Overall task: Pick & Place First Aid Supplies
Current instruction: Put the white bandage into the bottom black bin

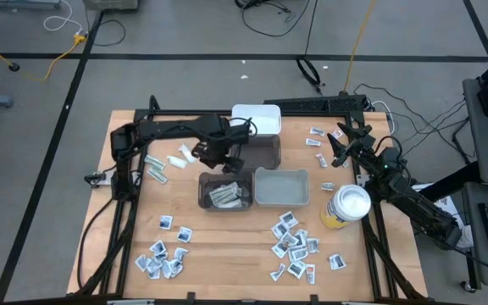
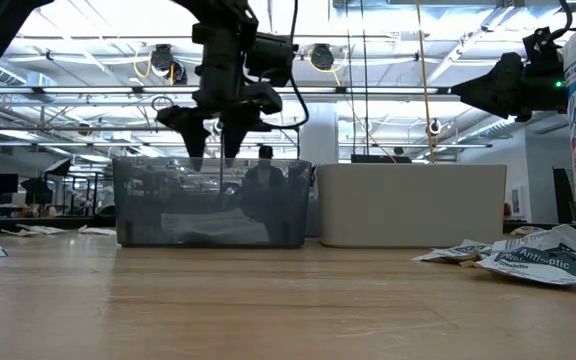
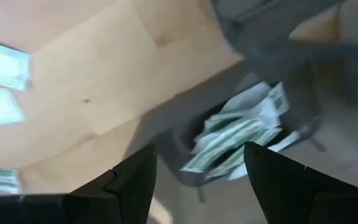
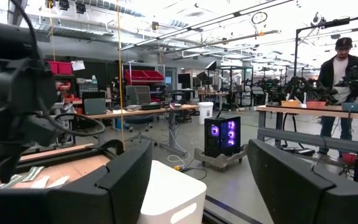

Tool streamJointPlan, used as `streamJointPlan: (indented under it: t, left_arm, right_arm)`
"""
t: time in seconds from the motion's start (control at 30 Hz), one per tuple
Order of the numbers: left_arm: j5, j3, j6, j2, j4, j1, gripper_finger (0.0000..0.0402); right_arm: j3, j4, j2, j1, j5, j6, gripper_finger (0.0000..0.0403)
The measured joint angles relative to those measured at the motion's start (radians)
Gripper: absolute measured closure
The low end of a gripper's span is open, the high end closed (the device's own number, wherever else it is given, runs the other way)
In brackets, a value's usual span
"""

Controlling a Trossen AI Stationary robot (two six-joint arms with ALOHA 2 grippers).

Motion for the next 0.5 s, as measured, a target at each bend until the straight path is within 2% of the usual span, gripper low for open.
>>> streamJointPlan:
  t: [0.23, 0.5]
  left_arm:
    - [0.014, -0.001, -0.104, -0.027, 0.018, 0.096, 0.0151]
    - [-0.010, -0.115, -0.205, -0.126, 0.074, 0.193, 0.0151]
  right_arm:
    - [0.000, 0.000, 0.000, 0.000, 0.000, 0.000, 0.0140]
    - [0.000, 0.000, 0.000, 0.000, 0.000, 0.000, 0.0140]
